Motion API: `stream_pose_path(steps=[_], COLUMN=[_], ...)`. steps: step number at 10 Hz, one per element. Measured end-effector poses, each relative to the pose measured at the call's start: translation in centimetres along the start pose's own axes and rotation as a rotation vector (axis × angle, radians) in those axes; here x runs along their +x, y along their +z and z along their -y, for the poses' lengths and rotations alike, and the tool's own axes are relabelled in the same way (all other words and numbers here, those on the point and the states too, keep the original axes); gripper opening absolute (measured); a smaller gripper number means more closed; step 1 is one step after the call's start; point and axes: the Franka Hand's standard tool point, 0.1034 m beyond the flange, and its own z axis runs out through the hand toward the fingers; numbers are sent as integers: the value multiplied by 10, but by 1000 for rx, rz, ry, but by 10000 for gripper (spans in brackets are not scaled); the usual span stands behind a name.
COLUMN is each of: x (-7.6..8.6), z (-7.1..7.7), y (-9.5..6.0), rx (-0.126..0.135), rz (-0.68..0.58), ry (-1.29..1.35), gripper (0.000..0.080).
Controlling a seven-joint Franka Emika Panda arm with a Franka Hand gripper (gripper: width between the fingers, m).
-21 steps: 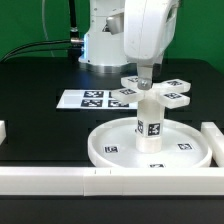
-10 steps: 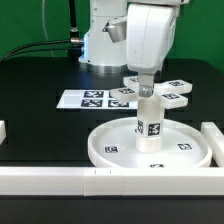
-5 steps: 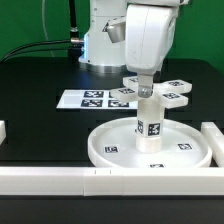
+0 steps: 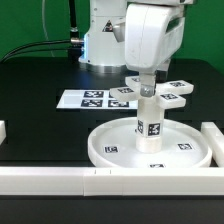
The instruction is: Assemble round table
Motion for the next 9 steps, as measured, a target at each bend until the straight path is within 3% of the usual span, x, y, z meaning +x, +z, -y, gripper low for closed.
stream_pose_path(steps=[9], x=[2], z=[7], y=[-4], rx=[4], rz=[0], ry=[120], gripper=[649])
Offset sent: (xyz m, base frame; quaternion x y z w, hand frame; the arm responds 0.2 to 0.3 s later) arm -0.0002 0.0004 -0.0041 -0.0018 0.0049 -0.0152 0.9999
